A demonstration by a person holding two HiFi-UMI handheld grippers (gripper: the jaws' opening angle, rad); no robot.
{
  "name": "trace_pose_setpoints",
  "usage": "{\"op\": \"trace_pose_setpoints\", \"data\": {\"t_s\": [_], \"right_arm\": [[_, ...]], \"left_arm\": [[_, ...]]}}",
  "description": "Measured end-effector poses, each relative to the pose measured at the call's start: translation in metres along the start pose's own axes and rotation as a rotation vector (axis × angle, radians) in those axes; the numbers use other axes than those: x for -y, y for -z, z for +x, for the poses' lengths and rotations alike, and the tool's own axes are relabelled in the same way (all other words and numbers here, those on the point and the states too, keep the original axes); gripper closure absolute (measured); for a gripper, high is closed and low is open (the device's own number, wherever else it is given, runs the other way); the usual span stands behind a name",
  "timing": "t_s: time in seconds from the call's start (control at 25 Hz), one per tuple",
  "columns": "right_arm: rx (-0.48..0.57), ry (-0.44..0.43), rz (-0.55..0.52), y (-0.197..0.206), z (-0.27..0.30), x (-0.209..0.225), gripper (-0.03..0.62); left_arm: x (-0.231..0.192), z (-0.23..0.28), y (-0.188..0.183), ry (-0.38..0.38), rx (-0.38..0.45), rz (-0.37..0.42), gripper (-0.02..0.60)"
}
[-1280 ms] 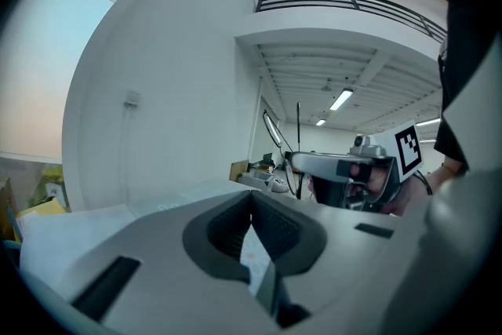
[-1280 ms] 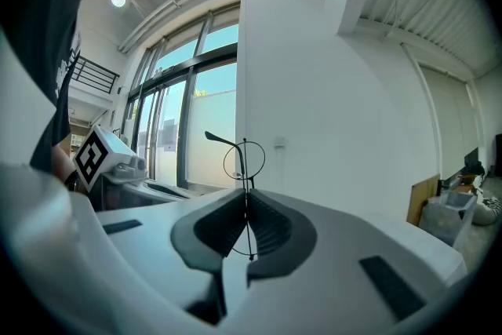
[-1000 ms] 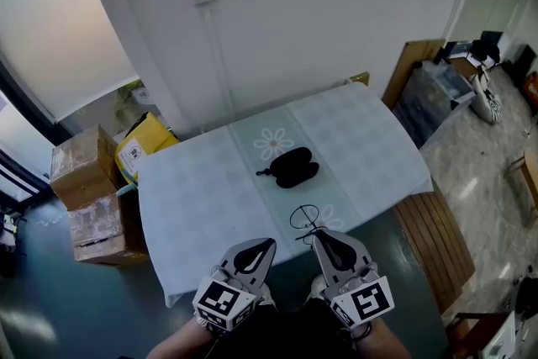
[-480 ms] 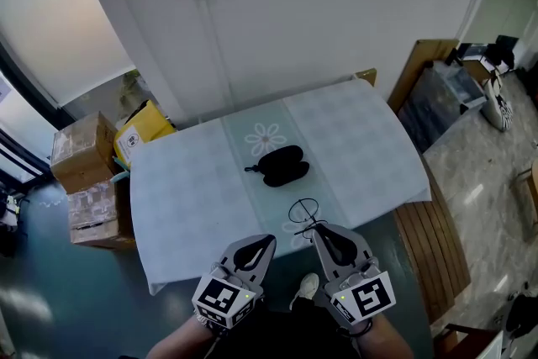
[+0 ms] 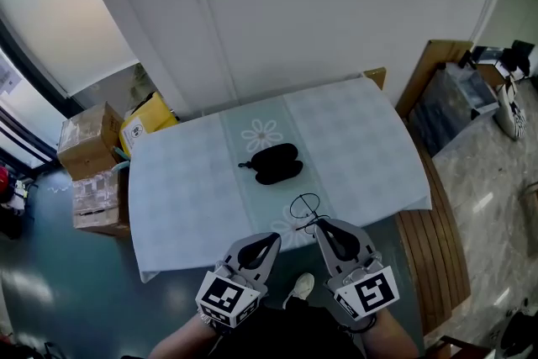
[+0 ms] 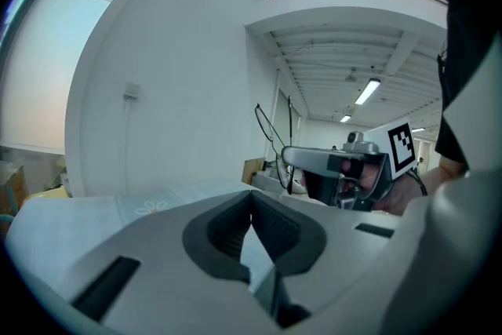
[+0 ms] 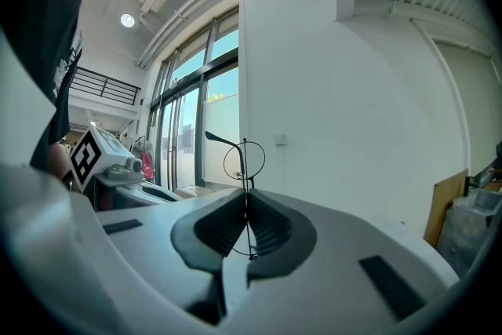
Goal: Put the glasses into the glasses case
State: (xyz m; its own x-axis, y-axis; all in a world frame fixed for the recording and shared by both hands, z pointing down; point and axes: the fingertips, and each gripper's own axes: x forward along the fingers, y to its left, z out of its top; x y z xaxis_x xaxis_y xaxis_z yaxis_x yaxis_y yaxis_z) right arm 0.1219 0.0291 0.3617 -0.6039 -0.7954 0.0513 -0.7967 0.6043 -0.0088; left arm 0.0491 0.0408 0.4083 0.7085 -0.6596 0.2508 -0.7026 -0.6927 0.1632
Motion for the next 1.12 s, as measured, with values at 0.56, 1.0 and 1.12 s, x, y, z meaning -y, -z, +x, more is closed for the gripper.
{"op": "trace_pose_setpoints", "data": {"t_s": [0.56, 1.0, 1.12], "right_arm": [[-0.001, -0.053, 0.002, -0.004, 0.024, 0.013, 0.563], [-0.023, -0.013, -0.011, -0.007, 0.078, 0.014, 0.563], [-0.033, 0.001, -0.012, -0.008, 0.091, 0.013, 0.563]], "left_arm": [[-0.013, 0.002, -0.01, -0.062, 0.002, -0.006, 0.555], [-0.064, -0.003, -0.014, -0.036, 0.013, -0.027, 0.555], [-0.076, -0.003, -0.017, -0.025, 0.017, -0.034, 0.555]]}}
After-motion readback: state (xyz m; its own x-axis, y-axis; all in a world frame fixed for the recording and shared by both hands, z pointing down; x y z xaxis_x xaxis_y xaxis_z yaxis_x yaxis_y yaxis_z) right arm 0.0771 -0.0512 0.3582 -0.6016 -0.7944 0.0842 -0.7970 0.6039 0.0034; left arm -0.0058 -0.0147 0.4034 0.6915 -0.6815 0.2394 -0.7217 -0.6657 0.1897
